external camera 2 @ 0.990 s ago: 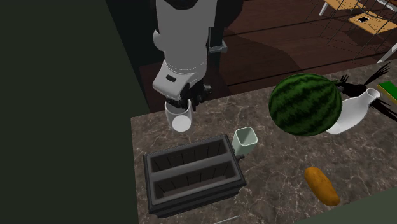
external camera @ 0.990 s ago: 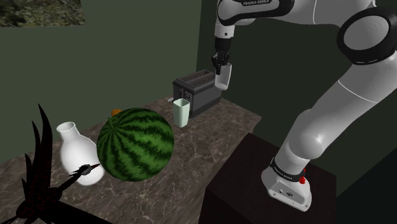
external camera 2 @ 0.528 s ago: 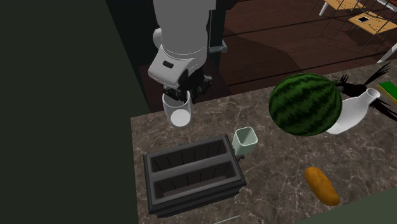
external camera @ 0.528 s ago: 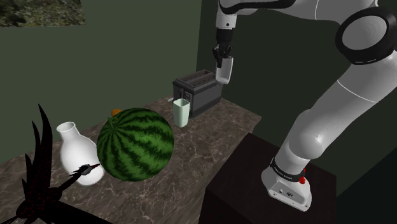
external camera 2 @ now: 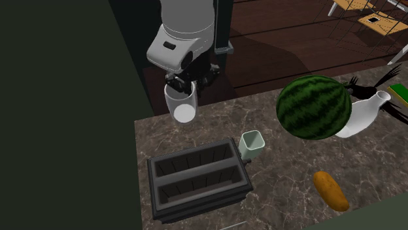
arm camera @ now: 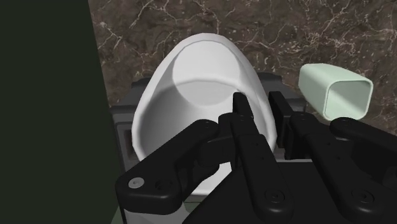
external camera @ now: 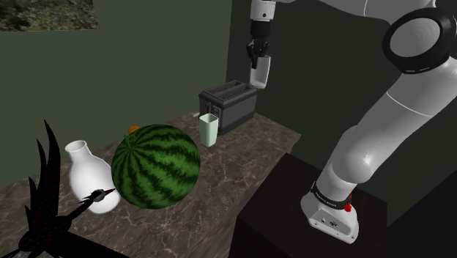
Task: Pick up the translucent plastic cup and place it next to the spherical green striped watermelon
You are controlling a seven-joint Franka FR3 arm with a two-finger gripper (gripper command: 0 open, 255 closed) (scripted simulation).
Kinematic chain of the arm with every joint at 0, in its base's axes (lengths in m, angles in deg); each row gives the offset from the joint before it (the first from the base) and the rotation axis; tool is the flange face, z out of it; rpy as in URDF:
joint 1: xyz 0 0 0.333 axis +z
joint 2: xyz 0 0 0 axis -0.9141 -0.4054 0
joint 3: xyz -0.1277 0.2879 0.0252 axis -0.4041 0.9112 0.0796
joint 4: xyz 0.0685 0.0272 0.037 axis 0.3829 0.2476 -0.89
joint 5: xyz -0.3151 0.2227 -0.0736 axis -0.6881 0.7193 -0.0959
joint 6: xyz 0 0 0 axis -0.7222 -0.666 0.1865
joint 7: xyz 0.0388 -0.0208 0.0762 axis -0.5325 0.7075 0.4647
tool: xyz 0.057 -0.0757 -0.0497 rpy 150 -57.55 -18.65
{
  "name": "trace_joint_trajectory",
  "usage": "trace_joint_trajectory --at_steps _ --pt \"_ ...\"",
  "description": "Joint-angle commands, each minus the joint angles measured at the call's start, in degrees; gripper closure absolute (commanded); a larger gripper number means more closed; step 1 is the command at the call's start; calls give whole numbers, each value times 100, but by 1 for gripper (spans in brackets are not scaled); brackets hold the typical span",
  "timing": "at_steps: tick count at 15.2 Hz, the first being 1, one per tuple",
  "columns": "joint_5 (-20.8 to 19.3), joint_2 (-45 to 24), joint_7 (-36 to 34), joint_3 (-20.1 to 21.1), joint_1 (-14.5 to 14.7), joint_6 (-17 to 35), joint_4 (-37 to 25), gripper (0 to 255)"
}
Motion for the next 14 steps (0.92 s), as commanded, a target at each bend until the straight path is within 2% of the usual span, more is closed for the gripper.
trace_joint_trajectory --at_steps 1,14 --pt "8 -59 7 -3 1 -172 -230 255" --pt "78 -528 62 -37 -7 -1259 -1780 255"
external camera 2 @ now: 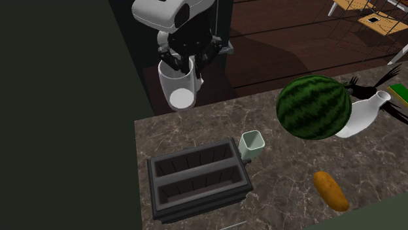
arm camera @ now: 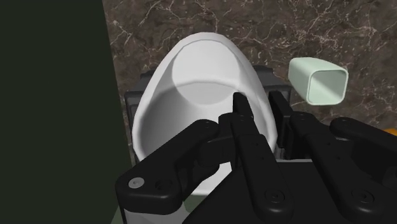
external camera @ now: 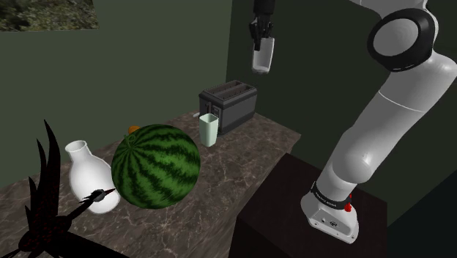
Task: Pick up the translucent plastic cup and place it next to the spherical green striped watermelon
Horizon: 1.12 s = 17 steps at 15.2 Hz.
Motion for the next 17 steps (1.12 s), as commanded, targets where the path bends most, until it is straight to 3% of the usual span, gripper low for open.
trace_joint_trajectory --at_steps 1,9,17 --pt "8 73 -152 85 64 -71 0 255" --pt "153 748 -1340 782 520 8 738 255" --pt "435 1008 -2529 1526 925 54 998 255"
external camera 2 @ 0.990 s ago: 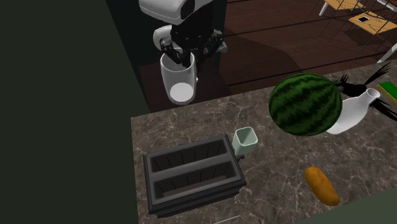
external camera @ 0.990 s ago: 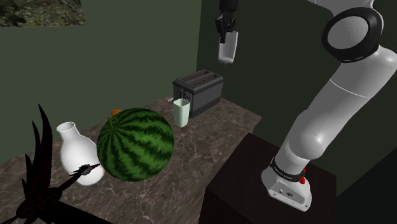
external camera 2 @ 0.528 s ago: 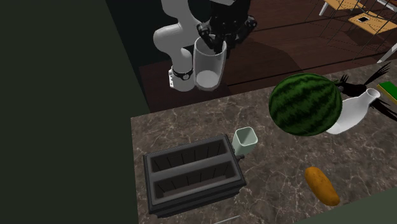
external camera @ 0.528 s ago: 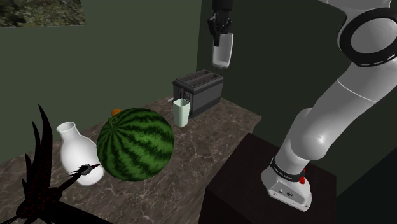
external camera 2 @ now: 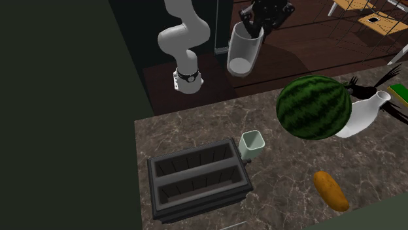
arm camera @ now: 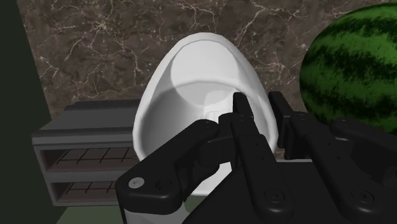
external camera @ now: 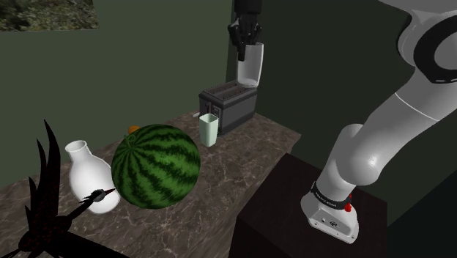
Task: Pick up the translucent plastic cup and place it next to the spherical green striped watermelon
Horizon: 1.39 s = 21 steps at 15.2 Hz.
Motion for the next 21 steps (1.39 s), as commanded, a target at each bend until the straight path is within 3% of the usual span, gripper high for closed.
trace_joint_trajectory --at_steps 1,11,21 --pt "69 -11 -289 179 92 12 -14 255" --pt "343 -331 -1830 1163 601 94 -371 255" --pt "146 -1408 -3512 2216 1233 111 -1510 255"
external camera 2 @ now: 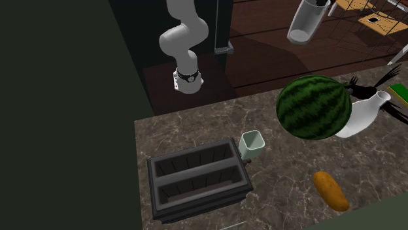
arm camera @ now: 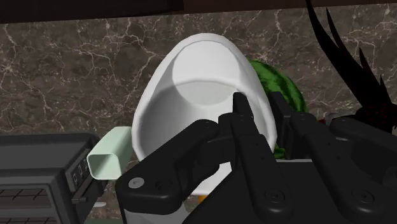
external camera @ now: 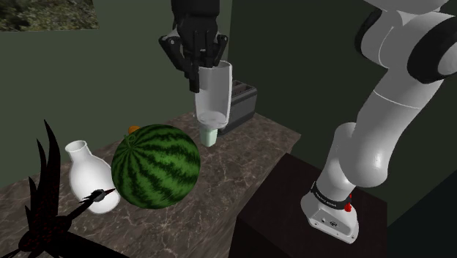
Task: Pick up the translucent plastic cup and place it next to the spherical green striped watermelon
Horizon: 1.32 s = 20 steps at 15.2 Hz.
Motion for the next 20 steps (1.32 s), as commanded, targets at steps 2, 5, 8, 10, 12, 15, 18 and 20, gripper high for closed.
trace_joint_trajectory --at_steps 2,5,8,10,12,15,18,20 --pt "-174 -423 -550 308 264 -41 -458 255" --pt "-526 -1085 -1162 625 672 -170 -1195 255" --pt "-409 -874 -1072 569 601 147 -694 255" --pt "-347 -755 -1020 548 558 345 -390 255" --pt "-293 -650 -973 528 524 534 -108 255" --pt "-225 -514 -908 502 487 807 286 255" --pt "-170 -401 -852 482 461 1069 647 255" --pt "-139 -337 -819 471 448 1238 874 255"
